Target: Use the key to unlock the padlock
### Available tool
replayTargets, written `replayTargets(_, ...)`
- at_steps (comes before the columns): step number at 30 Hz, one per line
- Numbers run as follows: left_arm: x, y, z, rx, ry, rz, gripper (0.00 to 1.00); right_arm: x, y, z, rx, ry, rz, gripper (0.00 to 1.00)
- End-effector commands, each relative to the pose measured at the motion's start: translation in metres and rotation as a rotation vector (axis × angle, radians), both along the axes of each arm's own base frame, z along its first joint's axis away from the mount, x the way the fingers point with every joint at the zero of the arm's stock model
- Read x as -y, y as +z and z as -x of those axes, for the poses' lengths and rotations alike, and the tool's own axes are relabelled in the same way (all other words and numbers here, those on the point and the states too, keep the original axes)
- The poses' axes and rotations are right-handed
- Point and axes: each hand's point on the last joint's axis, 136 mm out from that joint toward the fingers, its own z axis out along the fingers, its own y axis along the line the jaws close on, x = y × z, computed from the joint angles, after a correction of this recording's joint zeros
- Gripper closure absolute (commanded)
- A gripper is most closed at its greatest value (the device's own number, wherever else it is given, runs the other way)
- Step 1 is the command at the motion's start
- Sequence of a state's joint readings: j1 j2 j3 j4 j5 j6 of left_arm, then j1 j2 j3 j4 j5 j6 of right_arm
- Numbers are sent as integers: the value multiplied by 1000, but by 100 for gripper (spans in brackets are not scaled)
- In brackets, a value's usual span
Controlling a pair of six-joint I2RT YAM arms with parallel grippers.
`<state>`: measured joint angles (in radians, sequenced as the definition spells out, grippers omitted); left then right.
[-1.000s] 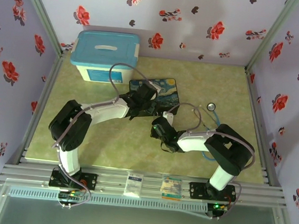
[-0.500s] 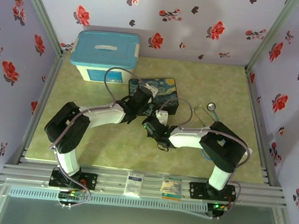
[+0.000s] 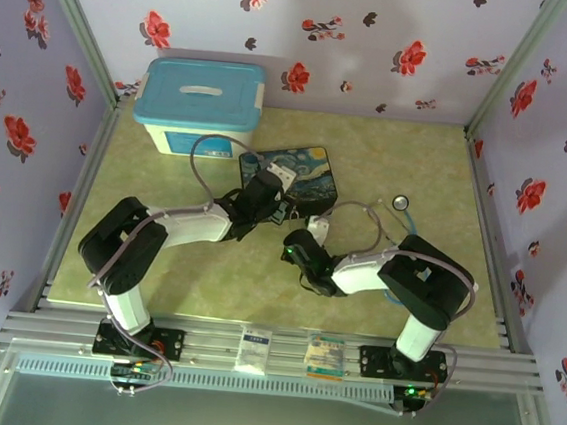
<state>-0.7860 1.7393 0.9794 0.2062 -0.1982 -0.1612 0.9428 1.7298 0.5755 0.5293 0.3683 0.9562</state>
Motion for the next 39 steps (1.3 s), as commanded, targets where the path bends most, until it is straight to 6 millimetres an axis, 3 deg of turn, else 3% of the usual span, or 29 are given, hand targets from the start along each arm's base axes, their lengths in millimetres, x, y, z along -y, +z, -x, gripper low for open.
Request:
replayTargets(1, -55, -91, 52, -262, -25, -286, 59, 18, 11, -15, 69, -118, -222, 100)
replayTargets(10, -57, -95, 55, -254, -47, -299, 59, -15, 13, -22, 79, -48, -425, 100)
replayTargets(13, -57, -94, 55, -245, -60, -310, 60, -22, 23, -26, 109, -38, -476, 100)
replayTargets(23, -66, -97, 63, -227, -124, -383, 60, -21, 38, -41, 159, -15, -559, 100)
replayTargets(28, -76, -99, 68, -216, -144, -434, 58, -49, 61, -43, 187, 78, -613, 100)
replayTargets(34, -71, -87, 63, -211, -137, -419, 52, -35, 61, -46, 204, 13, -578, 100)
replayTargets(39, -66, -41, 46, -213, -11, -354, 34, -21, 41, -34, 169, -46, -535, 100)
